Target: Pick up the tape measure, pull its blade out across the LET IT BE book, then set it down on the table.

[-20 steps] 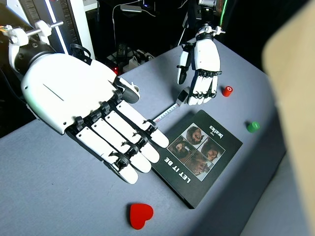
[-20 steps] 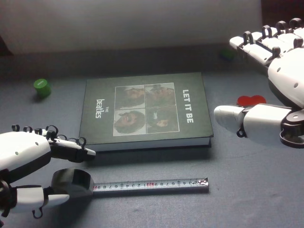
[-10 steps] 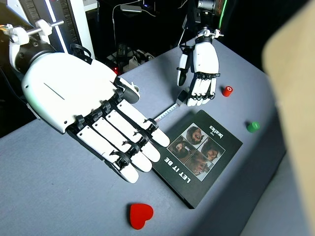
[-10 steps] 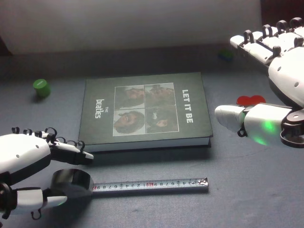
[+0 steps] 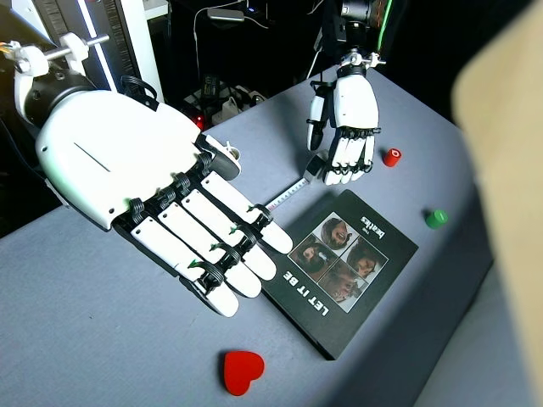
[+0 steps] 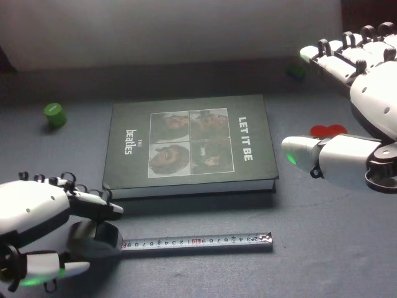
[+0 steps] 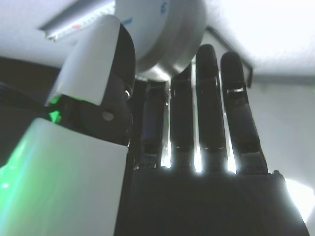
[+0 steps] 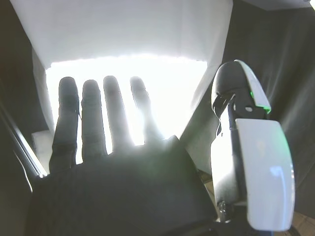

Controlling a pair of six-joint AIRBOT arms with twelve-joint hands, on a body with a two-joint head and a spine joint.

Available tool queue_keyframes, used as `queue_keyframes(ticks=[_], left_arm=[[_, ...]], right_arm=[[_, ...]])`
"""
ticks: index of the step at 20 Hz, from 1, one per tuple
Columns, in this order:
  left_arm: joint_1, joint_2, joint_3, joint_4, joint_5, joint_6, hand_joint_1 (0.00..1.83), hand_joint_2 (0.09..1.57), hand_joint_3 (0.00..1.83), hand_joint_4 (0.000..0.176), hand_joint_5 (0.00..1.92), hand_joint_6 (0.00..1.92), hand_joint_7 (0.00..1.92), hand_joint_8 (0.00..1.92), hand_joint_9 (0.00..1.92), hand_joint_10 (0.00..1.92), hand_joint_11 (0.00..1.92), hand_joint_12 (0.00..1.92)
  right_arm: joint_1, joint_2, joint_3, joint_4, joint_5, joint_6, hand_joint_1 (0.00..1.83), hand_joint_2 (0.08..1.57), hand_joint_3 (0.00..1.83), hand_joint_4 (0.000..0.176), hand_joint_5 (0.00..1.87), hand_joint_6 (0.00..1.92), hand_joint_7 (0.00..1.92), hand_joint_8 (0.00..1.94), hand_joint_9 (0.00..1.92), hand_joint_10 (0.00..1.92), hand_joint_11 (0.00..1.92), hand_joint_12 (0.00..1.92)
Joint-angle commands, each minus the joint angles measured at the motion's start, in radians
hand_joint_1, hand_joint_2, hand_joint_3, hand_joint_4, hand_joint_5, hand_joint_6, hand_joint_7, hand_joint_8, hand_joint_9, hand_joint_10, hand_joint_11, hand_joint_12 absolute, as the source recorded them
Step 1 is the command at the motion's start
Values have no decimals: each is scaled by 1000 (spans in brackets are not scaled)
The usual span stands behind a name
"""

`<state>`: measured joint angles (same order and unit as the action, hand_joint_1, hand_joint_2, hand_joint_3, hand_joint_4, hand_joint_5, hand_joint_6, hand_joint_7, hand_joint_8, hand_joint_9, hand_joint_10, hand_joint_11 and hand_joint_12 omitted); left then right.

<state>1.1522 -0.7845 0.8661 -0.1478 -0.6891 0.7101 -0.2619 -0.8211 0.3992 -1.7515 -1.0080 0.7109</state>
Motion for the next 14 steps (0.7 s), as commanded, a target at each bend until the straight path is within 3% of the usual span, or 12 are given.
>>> queue_keyframes(ticks=[1, 14], left_arm=[[-4, -4, 4, -1, -101, 4, 1040, 1157, 0, 0, 530, 3, 592, 3, 552, 2, 201, 748], [-2, -38, 5, -45, -99, 71, 1066, 1158, 0, 0, 501, 2, 567, 3, 557, 5, 203, 749]], right_arm=[[5, 2, -1, -88, -40, 8, 38, 1148, 1, 47, 0, 0, 24, 0, 26, 1, 0, 403], [4, 2, -1, -95, -40, 9, 41, 1147, 0, 47, 0, 0, 30, 2, 29, 1, 0, 403]])
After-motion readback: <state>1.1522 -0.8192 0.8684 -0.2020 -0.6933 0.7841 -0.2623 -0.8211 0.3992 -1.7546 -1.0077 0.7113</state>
